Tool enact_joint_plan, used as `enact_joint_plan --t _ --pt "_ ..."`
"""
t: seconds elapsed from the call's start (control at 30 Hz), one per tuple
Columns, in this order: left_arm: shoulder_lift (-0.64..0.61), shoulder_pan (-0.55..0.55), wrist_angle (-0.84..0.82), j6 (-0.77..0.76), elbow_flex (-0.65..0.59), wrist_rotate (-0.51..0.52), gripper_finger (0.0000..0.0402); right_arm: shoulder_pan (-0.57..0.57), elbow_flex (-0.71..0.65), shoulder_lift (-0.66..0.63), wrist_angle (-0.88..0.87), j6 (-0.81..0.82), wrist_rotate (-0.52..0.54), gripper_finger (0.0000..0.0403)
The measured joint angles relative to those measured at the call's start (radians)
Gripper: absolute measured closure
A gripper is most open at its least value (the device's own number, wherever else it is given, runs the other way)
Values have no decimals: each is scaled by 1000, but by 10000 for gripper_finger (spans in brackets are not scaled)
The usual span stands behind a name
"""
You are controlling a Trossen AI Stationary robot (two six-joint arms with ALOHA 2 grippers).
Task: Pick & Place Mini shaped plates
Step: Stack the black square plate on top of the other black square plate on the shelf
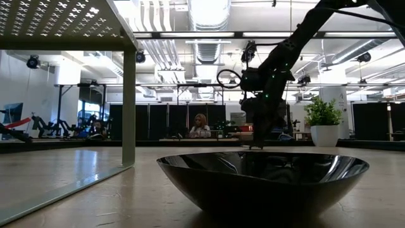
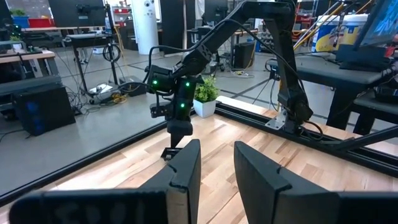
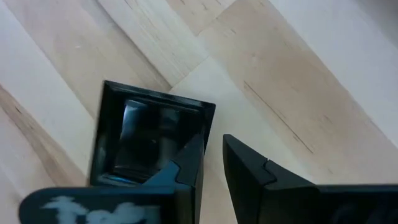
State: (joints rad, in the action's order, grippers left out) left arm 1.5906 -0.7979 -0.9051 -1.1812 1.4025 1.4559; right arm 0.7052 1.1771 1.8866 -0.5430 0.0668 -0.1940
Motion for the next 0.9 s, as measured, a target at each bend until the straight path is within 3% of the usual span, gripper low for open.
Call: enact_joint_plan --t 0.43,0.9 --pt "0 0 0 0 0 0 310 -2 -4 0 3 -25 2 276" --pt "0 0 8 0 0 0 310 -2 -24 4 8 -41 -17 295"
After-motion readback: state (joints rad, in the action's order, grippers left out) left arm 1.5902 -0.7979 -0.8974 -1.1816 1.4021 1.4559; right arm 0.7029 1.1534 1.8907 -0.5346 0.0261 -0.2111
